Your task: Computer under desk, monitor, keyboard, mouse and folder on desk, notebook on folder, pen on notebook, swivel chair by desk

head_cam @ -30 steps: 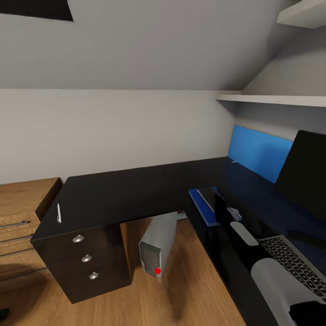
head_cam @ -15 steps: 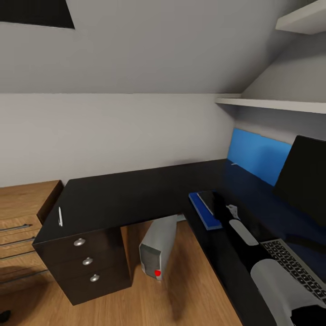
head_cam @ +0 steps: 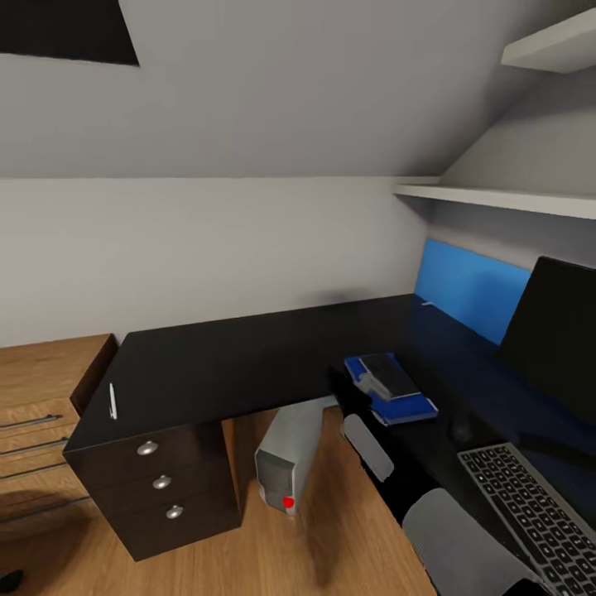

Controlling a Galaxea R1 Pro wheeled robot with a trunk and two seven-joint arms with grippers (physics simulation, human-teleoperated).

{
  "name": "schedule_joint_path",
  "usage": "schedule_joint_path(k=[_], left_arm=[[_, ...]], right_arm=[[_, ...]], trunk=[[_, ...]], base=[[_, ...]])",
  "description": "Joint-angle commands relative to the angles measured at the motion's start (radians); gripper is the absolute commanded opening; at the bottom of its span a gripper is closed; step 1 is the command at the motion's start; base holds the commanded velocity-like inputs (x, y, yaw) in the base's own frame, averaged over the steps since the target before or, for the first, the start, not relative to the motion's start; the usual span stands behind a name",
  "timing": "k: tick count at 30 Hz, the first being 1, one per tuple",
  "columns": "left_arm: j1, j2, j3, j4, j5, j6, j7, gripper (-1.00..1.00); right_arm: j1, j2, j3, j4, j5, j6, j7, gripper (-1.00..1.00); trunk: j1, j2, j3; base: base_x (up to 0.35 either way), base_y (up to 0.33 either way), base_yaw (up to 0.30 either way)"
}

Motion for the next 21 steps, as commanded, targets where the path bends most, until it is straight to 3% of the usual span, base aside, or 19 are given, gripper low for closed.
schedule_joint_path(k=[1,3,5,8,10,12,14,21], left_arm=[[0.000,0.001,-0.005,-0.003,0.010,0.004,0.009,1.00],[0.000,0.001,-0.004,-0.003,0.010,0.003,0.009,1.00],[0.000,0.001,-0.004,-0.003,0.009,0.003,0.009,1.00],[0.000,0.002,-0.003,-0.003,0.009,0.002,0.008,1.00],[0.000,0.003,-0.003,-0.003,0.008,0.002,0.008,1.00],[0.000,0.003,-0.003,-0.003,0.008,0.002,0.008,1.00],[0.000,0.003,-0.003,-0.003,0.008,0.002,0.009,1.00],[0.000,0.001,-0.003,-0.004,0.007,0.001,0.008,1.00]], right_arm=[[-0.001,0.008,0.011,0.000,0.033,-0.024,-0.025,1.00],[-0.001,0.011,0.017,0.000,0.096,-0.009,-0.050,1.00],[-0.001,0.012,0.017,-0.001,0.119,0.033,-0.060,1.00],[-0.003,0.017,0.017,-0.014,0.148,0.285,-0.159,1.00],[-0.004,0.019,0.016,-0.043,0.153,0.404,-0.246,1.00],[-0.004,0.019,0.015,-0.071,0.155,0.422,-0.282,1.00],[-0.004,0.018,0.018,-0.108,0.152,0.385,-0.312,1.00],[-0.003,0.021,0.026,-0.124,0.151,0.362,-0.319,1.00]], trunk=[[-0.004,0.007,0.002],[-0.004,0.007,0.002],[-0.004,0.007,0.002],[-0.004,0.007,0.002],[-0.004,0.007,0.002],[-0.004,0.007,0.002],[-0.004,0.007,0.002],[-0.004,0.007,0.002]], base=[[0.000,0.000,0.000],[0.000,0.000,0.000],[0.000,0.000,0.000],[0.000,0.000,0.000],[0.000,0.000,0.000],[0.000,0.000,0.000],[0.000,0.000,0.000],[0.000,0.000,0.000]])
